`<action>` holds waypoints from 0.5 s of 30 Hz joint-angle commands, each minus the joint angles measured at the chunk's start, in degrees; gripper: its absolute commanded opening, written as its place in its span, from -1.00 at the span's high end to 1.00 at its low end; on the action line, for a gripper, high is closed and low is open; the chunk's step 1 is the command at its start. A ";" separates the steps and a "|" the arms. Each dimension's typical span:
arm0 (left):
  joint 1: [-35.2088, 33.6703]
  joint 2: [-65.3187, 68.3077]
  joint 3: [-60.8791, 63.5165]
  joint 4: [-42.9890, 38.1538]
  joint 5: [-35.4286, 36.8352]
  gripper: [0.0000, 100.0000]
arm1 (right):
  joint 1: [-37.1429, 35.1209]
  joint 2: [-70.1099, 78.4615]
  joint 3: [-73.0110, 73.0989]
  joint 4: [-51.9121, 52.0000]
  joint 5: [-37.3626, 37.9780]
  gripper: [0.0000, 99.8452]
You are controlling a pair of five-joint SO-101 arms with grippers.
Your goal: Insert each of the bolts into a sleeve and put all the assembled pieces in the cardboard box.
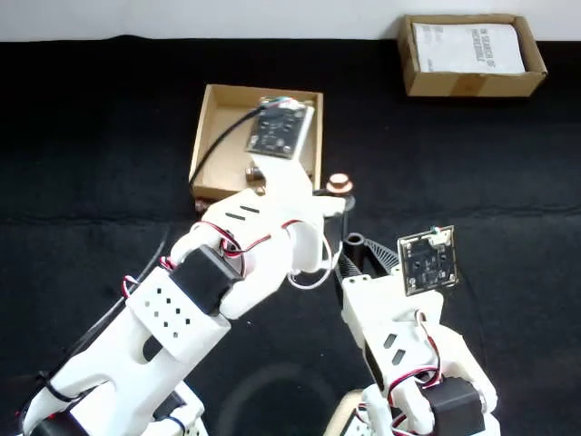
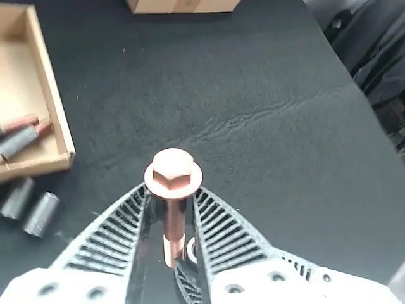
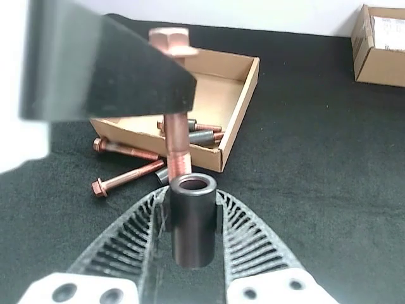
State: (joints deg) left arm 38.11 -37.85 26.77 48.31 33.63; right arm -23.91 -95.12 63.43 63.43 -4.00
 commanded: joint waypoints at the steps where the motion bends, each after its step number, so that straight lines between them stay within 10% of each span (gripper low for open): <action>1: 1.19 -1.54 -1.36 -1.23 1.32 0.98 | 0.57 -0.40 -0.57 -0.31 -0.35 0.98; 15: -2.24 -1.63 -11.65 -1.32 -8.79 0.98 | 0.66 -0.40 -0.31 -0.22 -0.35 0.98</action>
State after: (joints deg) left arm 36.00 -37.85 18.15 48.04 25.36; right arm -23.91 -95.12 63.43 63.43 -4.00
